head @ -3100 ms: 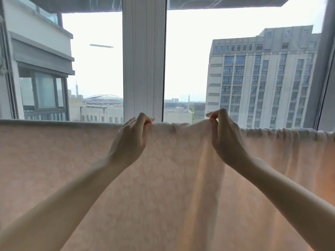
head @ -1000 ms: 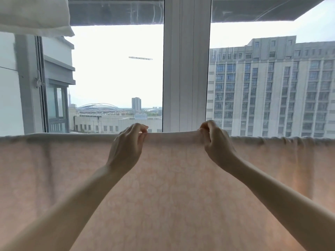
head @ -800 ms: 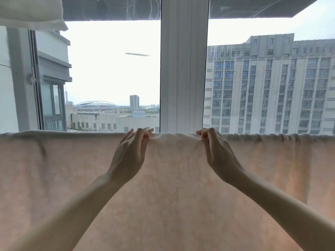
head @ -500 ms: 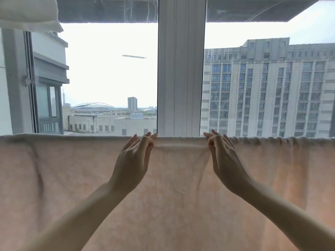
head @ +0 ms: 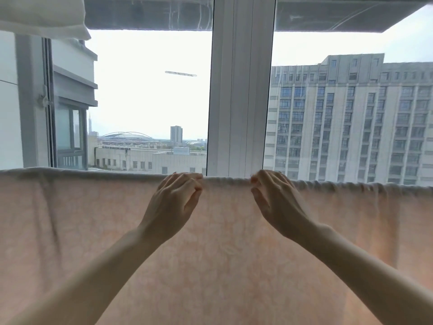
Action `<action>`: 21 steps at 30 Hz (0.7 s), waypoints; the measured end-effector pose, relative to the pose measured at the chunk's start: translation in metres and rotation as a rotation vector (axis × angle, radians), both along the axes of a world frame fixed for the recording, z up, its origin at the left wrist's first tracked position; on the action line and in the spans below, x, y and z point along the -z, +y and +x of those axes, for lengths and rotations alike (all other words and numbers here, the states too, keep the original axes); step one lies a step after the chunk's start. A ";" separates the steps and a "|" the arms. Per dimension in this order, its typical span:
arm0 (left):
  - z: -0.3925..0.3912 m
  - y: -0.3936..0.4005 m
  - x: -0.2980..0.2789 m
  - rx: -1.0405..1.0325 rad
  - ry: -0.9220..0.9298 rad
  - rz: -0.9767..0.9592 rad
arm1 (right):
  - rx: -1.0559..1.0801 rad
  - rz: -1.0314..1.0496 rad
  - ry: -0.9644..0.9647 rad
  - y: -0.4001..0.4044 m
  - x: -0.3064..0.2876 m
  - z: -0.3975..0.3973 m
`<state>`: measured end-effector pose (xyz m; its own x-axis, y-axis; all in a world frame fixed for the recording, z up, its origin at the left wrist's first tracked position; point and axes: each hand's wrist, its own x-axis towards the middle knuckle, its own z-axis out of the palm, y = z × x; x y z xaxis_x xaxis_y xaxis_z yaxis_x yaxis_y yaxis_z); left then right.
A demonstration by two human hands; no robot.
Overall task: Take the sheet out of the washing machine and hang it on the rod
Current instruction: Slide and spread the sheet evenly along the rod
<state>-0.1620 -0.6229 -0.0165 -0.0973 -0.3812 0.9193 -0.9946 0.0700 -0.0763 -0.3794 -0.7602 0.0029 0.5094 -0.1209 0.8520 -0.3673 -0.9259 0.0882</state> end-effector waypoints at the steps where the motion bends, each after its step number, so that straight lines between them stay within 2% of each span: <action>1: 0.000 0.001 -0.003 0.005 0.019 -0.006 | -0.001 -0.003 0.011 0.001 -0.006 0.006; 5: 0.010 0.006 -0.016 -0.011 0.091 -0.027 | -0.013 0.047 0.075 0.008 -0.022 0.027; 8: 0.028 0.013 -0.022 -0.098 0.123 0.000 | -0.026 0.081 0.091 0.013 -0.024 0.036; 12: 0.049 0.028 -0.021 -0.141 0.168 0.047 | -0.044 0.125 -0.006 0.012 -0.022 0.036; 18: 0.038 0.029 -0.022 -0.131 0.193 -0.029 | -0.051 0.165 -0.025 0.010 -0.017 0.040; 21: 0.022 0.023 -0.018 -0.036 0.221 -0.077 | -0.175 0.204 -0.197 0.009 -0.018 0.034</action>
<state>-0.1400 -0.5997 0.0019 0.1214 -0.3092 0.9432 -0.9895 0.0368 0.1394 -0.3455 -0.7512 0.0208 0.3654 -0.2241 0.9035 -0.1923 -0.9678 -0.1623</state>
